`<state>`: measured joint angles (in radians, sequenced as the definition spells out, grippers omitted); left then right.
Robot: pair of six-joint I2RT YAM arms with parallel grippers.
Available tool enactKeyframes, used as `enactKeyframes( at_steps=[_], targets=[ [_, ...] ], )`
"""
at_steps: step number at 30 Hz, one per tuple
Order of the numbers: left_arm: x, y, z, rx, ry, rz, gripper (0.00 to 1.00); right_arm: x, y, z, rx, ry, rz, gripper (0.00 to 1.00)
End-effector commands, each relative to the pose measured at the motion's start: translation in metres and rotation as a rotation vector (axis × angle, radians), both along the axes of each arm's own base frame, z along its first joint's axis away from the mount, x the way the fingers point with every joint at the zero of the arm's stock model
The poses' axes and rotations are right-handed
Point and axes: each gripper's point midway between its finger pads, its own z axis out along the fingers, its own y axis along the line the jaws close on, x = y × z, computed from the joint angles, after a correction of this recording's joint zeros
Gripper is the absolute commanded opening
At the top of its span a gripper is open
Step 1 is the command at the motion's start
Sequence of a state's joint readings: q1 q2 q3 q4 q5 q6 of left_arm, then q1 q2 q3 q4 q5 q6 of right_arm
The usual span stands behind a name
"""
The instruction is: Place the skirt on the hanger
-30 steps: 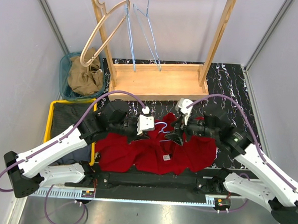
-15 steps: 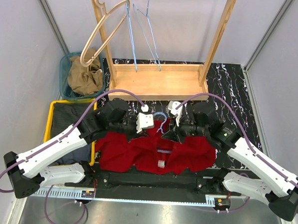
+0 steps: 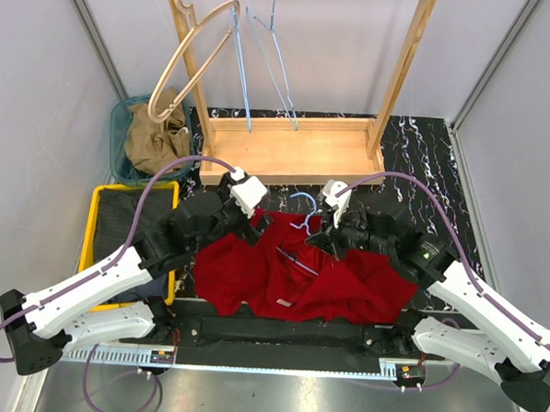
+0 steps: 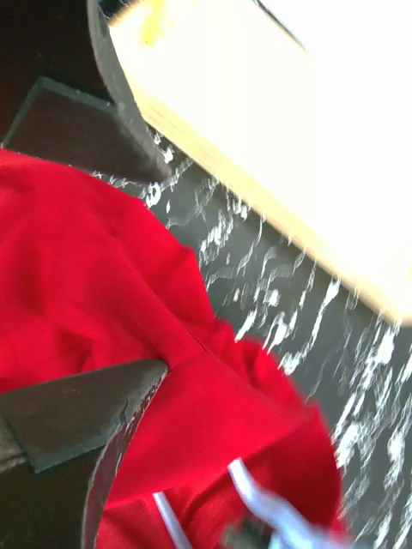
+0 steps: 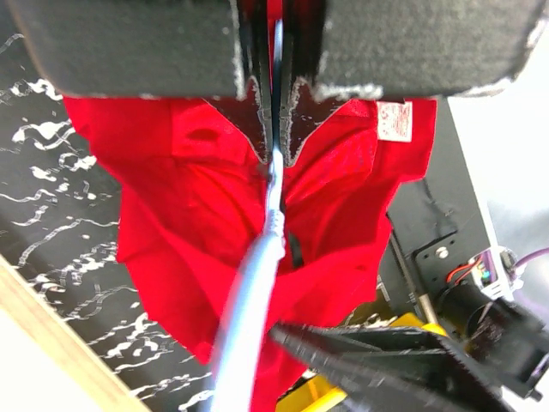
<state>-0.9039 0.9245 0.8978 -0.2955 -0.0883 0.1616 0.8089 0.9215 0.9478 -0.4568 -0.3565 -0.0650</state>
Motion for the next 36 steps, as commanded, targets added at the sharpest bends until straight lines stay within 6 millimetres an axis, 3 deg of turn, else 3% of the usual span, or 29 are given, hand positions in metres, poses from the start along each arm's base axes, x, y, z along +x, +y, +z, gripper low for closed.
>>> enactKeyframes(
  at_steps=[1,5,9,16,21,24,28,32,34,36],
  targets=[
    [0.036,0.031,0.024,-0.140,-0.068,0.330,0.91,0.009,-0.002,0.041,0.099,-0.090,-0.056,0.00],
    [0.033,0.027,0.012,-0.204,-0.004,0.342,0.92,0.012,-0.003,0.045,0.097,-0.091,-0.075,0.00],
    [0.020,0.021,0.025,-0.322,0.010,0.281,0.97,0.024,-0.006,0.039,0.062,-0.090,-0.137,0.00],
    [-0.035,-0.010,0.042,-0.367,0.052,-0.084,0.99,0.044,-0.010,0.042,0.046,-0.102,-0.242,0.00],
    [-0.046,-0.026,0.038,-0.363,0.093,-0.176,0.99,0.048,-0.008,0.060,0.072,-0.125,-0.251,0.00],
    [-0.042,-0.035,0.037,-0.332,0.086,-0.165,0.99,0.048,-0.008,0.074,0.094,-0.143,-0.246,0.00],
    [-0.018,-0.038,0.026,-0.236,0.068,-0.017,0.99,0.047,-0.008,0.088,0.105,-0.157,-0.237,0.00],
    [0.003,-0.039,0.042,-0.211,0.030,0.096,0.94,0.044,-0.007,0.100,0.118,-0.169,-0.223,0.00],
    [0.013,-0.038,0.043,-0.192,0.020,0.154,0.78,0.045,-0.008,0.104,0.116,-0.178,-0.223,0.00],
    [0.019,-0.037,0.057,-0.202,-0.003,0.181,0.65,0.045,-0.009,0.109,0.109,-0.190,-0.222,0.00]
  ],
)
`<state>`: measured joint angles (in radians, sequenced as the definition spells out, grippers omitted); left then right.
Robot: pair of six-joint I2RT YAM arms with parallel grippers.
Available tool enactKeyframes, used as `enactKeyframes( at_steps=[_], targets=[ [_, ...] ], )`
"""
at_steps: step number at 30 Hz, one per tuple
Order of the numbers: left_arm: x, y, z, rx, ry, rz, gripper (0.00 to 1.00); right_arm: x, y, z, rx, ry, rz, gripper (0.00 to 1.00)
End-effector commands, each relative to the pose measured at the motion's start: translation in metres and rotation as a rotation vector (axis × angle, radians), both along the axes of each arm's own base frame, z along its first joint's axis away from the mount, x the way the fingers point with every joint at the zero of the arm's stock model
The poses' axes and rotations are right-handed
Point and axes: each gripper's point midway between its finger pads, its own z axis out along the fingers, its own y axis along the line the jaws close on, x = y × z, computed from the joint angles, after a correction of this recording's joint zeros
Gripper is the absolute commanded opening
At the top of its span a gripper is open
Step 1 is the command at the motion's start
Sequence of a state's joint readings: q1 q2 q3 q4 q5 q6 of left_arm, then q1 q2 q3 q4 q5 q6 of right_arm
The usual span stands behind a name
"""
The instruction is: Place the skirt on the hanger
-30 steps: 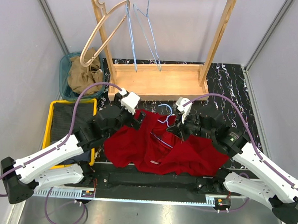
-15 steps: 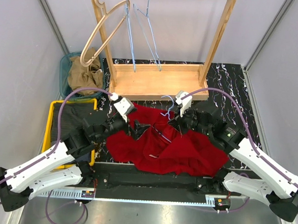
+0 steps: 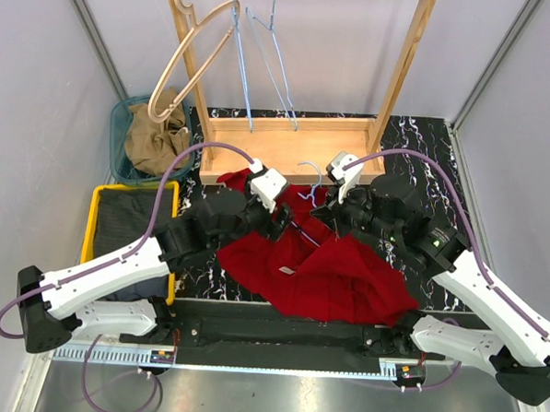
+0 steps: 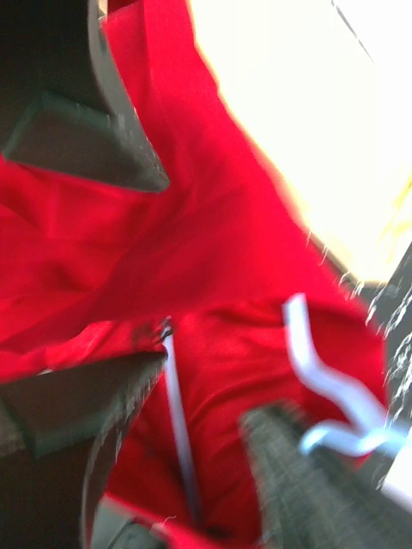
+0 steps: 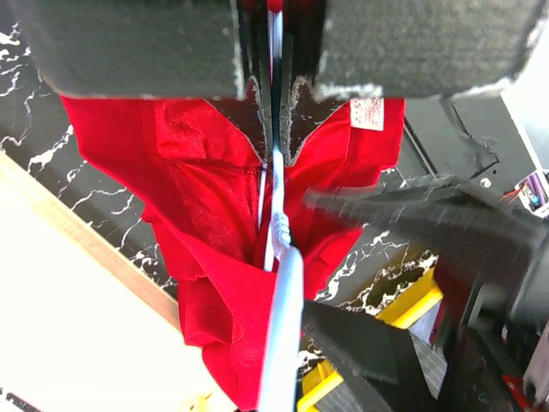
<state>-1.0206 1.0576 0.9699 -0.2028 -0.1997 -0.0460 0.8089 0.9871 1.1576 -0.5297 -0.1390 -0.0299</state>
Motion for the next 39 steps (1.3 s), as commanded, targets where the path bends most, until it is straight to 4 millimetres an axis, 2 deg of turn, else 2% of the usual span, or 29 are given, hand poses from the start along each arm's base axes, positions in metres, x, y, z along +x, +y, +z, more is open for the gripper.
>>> enactKeyframes(
  at_steps=[1,3,4,5,6,9,10,12,13,15,16,19,23,28,32,37,39],
  targets=[
    [0.026,0.010,0.052,-0.053,-0.101,0.155,0.47,0.006,0.001,0.055,0.083,-0.124,-0.005,0.00],
    [0.028,0.010,0.057,-0.038,-0.115,0.160,0.28,0.008,0.000,0.057,0.070,-0.128,-0.008,0.00],
    [0.030,0.009,0.063,-0.037,-0.118,0.167,0.09,0.008,0.000,0.058,0.067,-0.130,-0.006,0.00],
    [0.031,0.010,0.066,-0.036,-0.120,0.174,0.01,0.008,-0.001,0.059,0.062,-0.131,-0.007,0.00],
    [0.035,0.011,0.066,-0.009,-0.134,0.188,0.00,0.008,-0.001,0.060,0.062,-0.134,-0.006,0.00],
    [0.043,0.018,0.084,0.010,-0.178,0.236,0.00,0.008,0.000,0.063,0.056,-0.137,0.002,0.00],
    [0.045,0.022,0.100,-0.007,-0.199,0.259,0.00,0.007,0.001,0.060,0.045,-0.128,0.010,0.00],
    [0.053,0.031,0.114,0.013,-0.238,0.324,0.00,0.006,0.005,0.059,0.041,-0.116,0.031,0.00],
    [0.056,0.035,0.131,-0.003,-0.256,0.345,0.00,0.006,0.007,0.053,0.023,-0.097,0.039,0.00],
    [0.063,0.042,0.143,0.025,-0.286,0.403,0.00,0.004,0.010,0.050,0.010,-0.085,0.064,0.00],
    [0.064,0.047,0.159,0.014,-0.298,0.426,0.00,0.004,0.010,0.046,-0.004,-0.069,0.065,0.00],
    [0.073,0.052,0.168,0.055,-0.316,0.487,0.00,0.006,0.009,0.046,-0.018,-0.062,0.052,0.00],
    [0.075,0.045,0.153,0.102,-0.307,0.467,0.00,0.008,-0.001,0.054,-0.013,-0.089,0.007,0.00],
    [0.078,0.050,0.137,0.125,-0.282,0.499,0.00,0.005,-0.010,0.070,0.005,-0.129,-0.011,0.00],
    [0.077,0.055,0.133,0.110,-0.276,0.502,0.00,0.006,-0.010,0.067,-0.001,-0.125,-0.013,0.00],
    [0.082,0.077,0.126,0.099,-0.246,0.584,0.00,0.002,-0.012,0.066,0.006,-0.118,-0.012,0.00],
    [0.080,0.076,0.124,0.085,-0.242,0.551,0.00,0.005,-0.010,0.064,0.004,-0.112,-0.017,0.00]
  ],
)
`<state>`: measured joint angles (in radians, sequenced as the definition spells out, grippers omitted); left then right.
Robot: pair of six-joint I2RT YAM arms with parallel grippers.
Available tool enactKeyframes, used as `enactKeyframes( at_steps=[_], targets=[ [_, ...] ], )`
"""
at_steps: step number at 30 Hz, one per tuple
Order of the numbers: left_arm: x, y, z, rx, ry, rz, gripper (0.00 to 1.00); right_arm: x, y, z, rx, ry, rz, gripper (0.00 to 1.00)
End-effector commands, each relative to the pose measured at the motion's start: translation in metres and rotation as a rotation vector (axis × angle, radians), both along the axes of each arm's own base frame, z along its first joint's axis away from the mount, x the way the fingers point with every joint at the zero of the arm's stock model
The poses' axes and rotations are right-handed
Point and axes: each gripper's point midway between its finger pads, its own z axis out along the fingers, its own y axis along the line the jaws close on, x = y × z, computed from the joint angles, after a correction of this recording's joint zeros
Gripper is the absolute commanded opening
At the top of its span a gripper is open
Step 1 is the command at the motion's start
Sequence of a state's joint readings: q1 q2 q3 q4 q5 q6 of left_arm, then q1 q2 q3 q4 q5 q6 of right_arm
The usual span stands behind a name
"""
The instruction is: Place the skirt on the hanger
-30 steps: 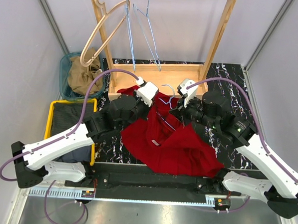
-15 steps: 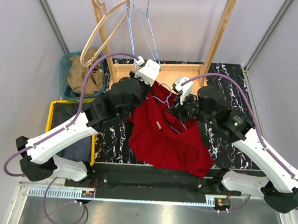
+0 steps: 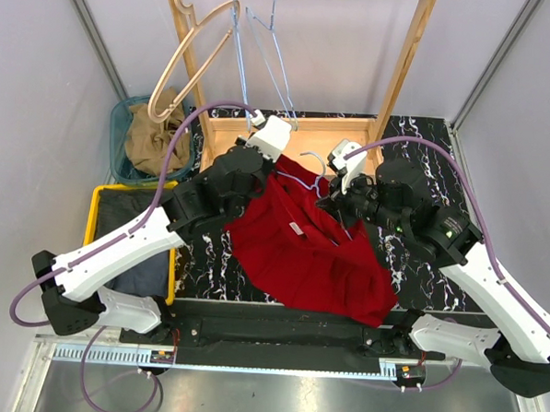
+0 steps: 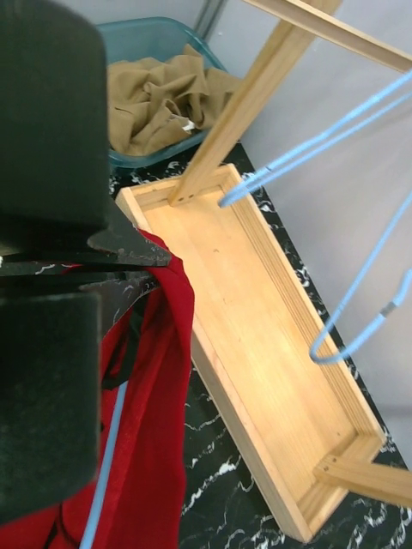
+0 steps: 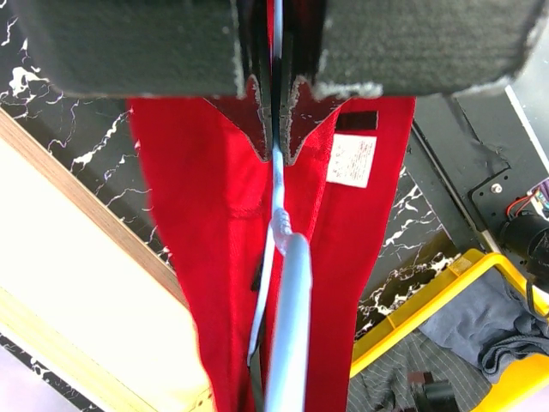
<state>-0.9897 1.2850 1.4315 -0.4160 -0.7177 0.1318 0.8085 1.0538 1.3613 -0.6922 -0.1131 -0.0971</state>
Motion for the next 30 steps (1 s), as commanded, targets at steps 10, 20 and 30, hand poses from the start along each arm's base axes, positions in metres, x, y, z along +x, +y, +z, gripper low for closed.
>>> enactKeyframes(
  at_steps=[10,20,30],
  targets=[
    [-0.027,0.017,0.006,-0.180,-0.030,-0.118,0.05,0.029,0.009,0.034,0.064,-0.094,-0.079,0.00],
    [-0.032,0.038,0.005,-0.236,-0.057,-0.079,0.94,0.017,0.004,0.077,0.176,-0.158,-0.064,0.00],
    [-0.052,0.059,0.036,-0.405,-0.180,-0.109,0.99,0.043,-0.036,0.035,0.134,-0.107,-0.368,0.00]
  ],
)
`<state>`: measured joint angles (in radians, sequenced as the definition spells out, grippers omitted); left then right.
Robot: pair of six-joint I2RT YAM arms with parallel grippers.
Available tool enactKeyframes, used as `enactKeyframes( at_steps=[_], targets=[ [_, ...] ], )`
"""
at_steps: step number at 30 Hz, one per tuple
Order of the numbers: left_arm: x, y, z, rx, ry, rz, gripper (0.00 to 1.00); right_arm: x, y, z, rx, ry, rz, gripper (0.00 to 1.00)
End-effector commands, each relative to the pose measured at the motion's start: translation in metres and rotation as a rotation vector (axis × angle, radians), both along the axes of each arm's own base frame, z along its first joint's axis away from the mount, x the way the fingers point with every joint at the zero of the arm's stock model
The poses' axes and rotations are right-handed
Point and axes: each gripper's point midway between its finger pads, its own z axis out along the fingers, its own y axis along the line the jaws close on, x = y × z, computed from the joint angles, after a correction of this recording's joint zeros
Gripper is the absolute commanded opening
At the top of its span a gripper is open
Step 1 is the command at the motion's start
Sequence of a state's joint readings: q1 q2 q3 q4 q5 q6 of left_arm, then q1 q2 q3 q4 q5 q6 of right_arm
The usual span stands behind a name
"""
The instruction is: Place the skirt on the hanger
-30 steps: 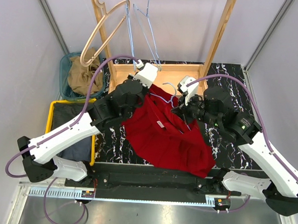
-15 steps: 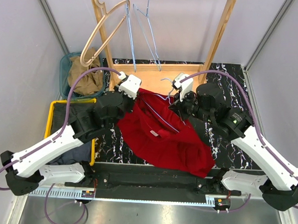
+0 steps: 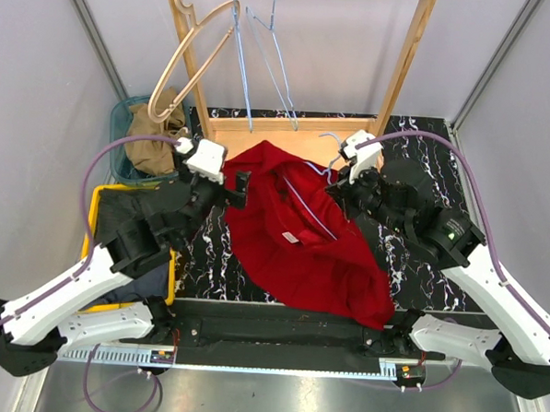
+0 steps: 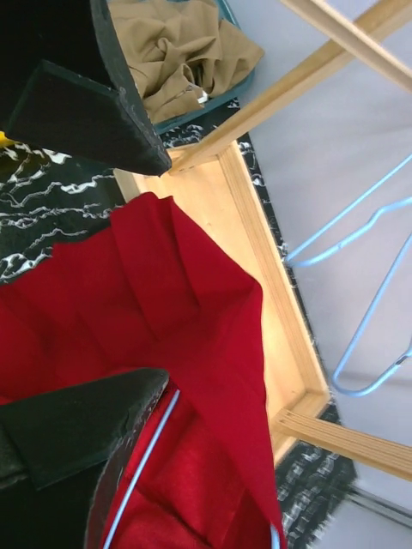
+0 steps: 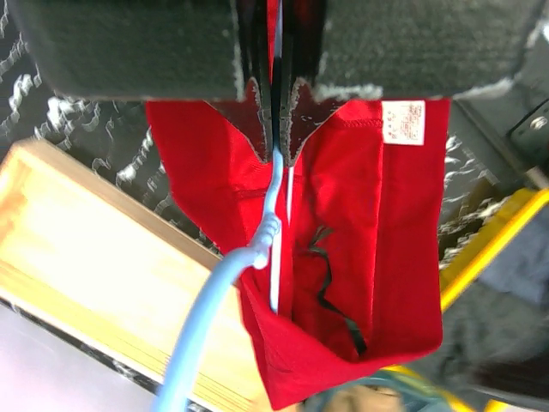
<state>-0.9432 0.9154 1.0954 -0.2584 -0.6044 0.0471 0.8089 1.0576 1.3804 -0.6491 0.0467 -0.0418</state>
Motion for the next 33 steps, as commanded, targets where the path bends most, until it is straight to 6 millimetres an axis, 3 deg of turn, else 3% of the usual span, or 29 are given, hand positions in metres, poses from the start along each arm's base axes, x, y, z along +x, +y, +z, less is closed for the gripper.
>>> enactKeyframes(
  at_steps=[1,5,10,12,13,16,20,22,23,25,26,28,29,33],
  targets=[
    [-0.023,-0.002,0.041,-0.172,-0.137,-0.137,0.99,0.021,-0.026,0.014,0.095,-0.060,-0.224,0.00],
    [-0.038,-0.006,0.048,-0.203,-0.168,-0.232,0.99,0.031,-0.033,-0.010,0.073,-0.034,-0.307,0.00],
    [-0.035,0.000,0.043,-0.197,-0.140,-0.191,0.99,0.057,-0.051,-0.006,0.088,-0.047,-0.413,0.00],
    [-0.032,-0.004,0.036,-0.188,-0.106,-0.182,0.99,0.070,-0.057,0.009,0.115,-0.059,-0.440,0.00],
    [-0.032,-0.004,0.033,-0.176,-0.088,-0.182,0.99,0.082,-0.070,0.015,0.122,-0.070,-0.479,0.00],
    [-0.029,-0.008,0.021,-0.161,-0.038,-0.171,0.99,0.106,-0.075,0.040,0.115,-0.119,-0.490,0.00],
    [-0.029,-0.011,0.013,-0.151,-0.008,-0.175,0.99,0.140,-0.078,0.088,0.100,-0.217,-0.494,0.00],
    [-0.031,-0.015,0.009,-0.150,0.004,-0.199,0.99,0.156,-0.078,0.098,0.096,-0.235,-0.494,0.00],
    [-0.032,-0.017,0.009,-0.150,0.005,-0.211,0.99,0.160,-0.083,0.120,0.124,-0.273,-0.486,0.00],
    [-0.034,-0.018,0.004,-0.148,0.014,-0.224,0.99,0.175,-0.083,0.125,0.118,-0.282,-0.486,0.00],
    [-0.034,-0.019,0.002,-0.150,0.019,-0.226,0.99,0.177,-0.086,0.143,0.138,-0.317,-0.473,0.00],
    [-0.036,-0.020,-0.002,-0.143,0.026,-0.237,0.99,0.188,-0.081,0.146,0.120,-0.334,-0.444,0.00],
    [-0.036,-0.020,-0.004,-0.140,0.029,-0.240,0.99,0.187,-0.080,0.158,0.131,-0.363,-0.424,0.00],
    [-0.037,-0.019,-0.008,-0.136,0.034,-0.240,0.99,0.202,-0.089,0.174,0.133,-0.417,-0.417,0.00]
  ],
)
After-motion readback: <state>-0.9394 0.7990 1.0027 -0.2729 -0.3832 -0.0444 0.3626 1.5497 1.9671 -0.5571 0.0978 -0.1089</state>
